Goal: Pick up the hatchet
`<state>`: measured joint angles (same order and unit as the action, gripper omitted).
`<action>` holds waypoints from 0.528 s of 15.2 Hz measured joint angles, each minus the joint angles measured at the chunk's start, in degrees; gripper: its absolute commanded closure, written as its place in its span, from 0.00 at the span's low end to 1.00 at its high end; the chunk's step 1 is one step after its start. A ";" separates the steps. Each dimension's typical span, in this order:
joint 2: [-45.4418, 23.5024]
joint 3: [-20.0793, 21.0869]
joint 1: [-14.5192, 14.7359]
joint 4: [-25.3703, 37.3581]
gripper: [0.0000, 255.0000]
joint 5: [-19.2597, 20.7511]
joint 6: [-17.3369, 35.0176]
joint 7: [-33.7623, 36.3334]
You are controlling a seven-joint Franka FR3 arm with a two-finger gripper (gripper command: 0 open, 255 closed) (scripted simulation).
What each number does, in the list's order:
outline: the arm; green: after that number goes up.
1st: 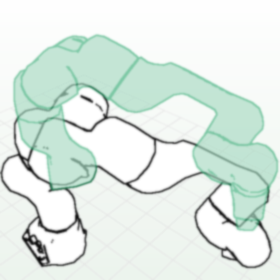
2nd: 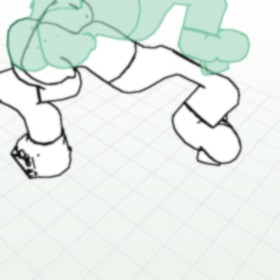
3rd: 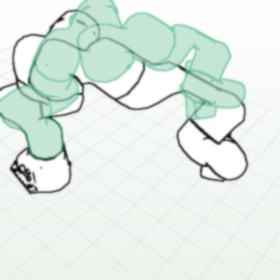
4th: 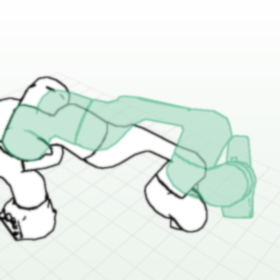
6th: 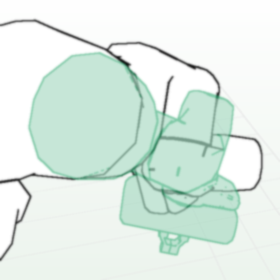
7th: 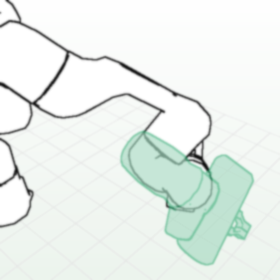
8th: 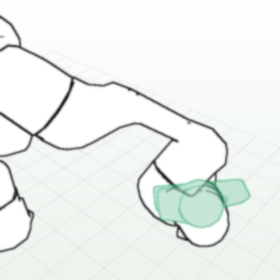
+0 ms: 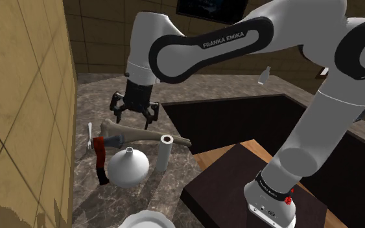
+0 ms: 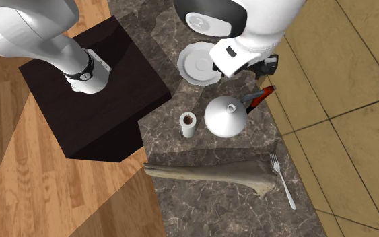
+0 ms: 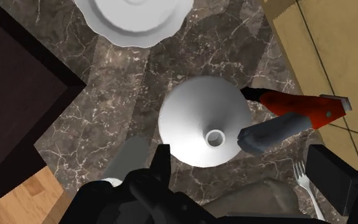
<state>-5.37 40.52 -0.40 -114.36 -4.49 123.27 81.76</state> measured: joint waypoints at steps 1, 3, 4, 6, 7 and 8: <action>-2.47 -0.05 0.65 1.74 0.00 1.64 0.23 2.33; -7.75 -0.41 2.80 6.18 0.00 5.11 0.13 7.40; -10.28 -0.86 3.94 8.06 0.00 6.66 0.36 9.62; -16.00 -2.19 6.90 13.80 0.00 9.86 -0.45 13.98; -18.62 -2.87 8.55 16.83 0.00 11.16 -1.10 16.07; -21.78 -3.80 10.35 20.06 0.00 12.61 -1.34 17.98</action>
<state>-27.16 36.71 9.96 -94.30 8.11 121.93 99.75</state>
